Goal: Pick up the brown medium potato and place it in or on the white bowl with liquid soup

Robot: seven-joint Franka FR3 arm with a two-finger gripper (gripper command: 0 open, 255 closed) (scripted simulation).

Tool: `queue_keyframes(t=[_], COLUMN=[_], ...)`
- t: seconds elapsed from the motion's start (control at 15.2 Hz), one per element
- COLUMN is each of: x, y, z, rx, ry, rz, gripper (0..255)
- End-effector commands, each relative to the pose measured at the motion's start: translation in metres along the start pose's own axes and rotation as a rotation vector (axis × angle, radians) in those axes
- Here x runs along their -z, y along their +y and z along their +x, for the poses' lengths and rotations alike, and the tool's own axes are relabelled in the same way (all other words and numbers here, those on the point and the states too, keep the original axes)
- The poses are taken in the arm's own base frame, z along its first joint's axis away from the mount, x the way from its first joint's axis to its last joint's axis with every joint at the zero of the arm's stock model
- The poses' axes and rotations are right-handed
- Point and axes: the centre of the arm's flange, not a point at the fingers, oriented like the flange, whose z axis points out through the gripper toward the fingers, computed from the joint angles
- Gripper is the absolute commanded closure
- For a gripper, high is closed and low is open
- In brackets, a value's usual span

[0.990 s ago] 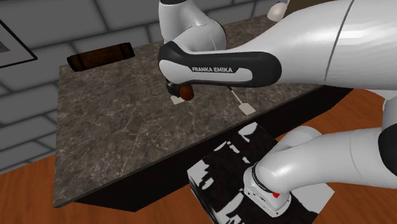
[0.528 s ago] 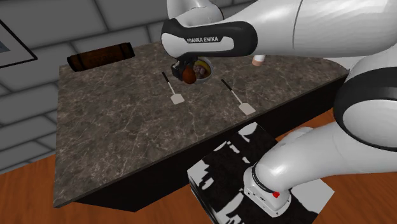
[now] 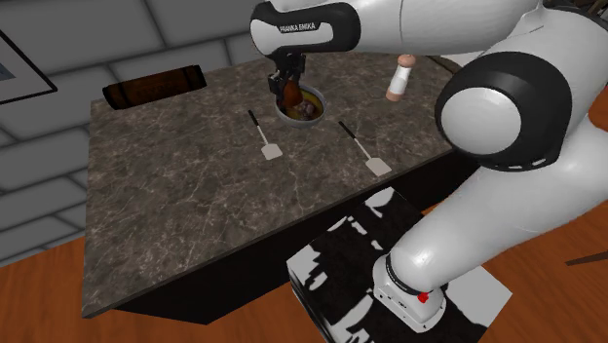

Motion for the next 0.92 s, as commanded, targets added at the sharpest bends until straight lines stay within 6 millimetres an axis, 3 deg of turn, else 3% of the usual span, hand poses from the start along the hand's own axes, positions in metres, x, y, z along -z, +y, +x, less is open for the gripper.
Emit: queue_keyframes(t=[0.0,0.33,0.86], x=[-0.001,-0.009,-0.051], y=[0.023,0.084,0.08], z=[0.013,0.051,0.047], rx=[0.001,0.001,0.001], ry=[0.0,0.0,0.0], rz=[-0.001,-0.001,-0.001], gripper=[255,255,255])
